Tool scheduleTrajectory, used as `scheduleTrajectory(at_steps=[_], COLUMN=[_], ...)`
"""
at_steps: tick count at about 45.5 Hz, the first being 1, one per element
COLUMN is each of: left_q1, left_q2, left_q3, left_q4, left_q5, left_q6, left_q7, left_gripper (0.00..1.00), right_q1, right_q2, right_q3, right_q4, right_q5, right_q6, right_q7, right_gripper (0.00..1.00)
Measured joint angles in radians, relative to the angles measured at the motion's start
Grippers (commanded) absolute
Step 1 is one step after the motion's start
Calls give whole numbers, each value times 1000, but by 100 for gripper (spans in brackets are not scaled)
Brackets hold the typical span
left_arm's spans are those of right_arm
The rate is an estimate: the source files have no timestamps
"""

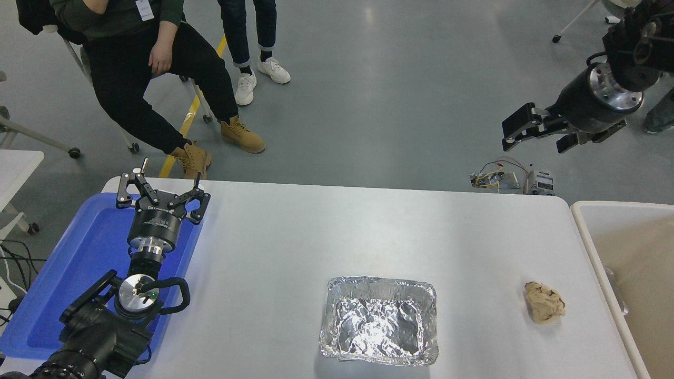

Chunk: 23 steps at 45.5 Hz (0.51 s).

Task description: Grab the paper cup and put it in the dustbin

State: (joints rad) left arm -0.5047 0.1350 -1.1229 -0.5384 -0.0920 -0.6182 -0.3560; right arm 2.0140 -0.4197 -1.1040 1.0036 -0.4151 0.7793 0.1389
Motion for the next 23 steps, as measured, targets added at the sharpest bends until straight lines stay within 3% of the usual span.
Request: scheduleTrajectory(at_steps=[23], left_q1=[0], left_q2=[0], left_q3=[-1], left_q4=[0], left_q5=[0], left_q6=[0], left_q7=[-2], left_gripper=[100], right_q1=[-20], right_q2=[22], right_q3=[-22], right_q4=[75], right_q5=[-12], right_q6=[6], right_q7=[-1], right_gripper=[100])
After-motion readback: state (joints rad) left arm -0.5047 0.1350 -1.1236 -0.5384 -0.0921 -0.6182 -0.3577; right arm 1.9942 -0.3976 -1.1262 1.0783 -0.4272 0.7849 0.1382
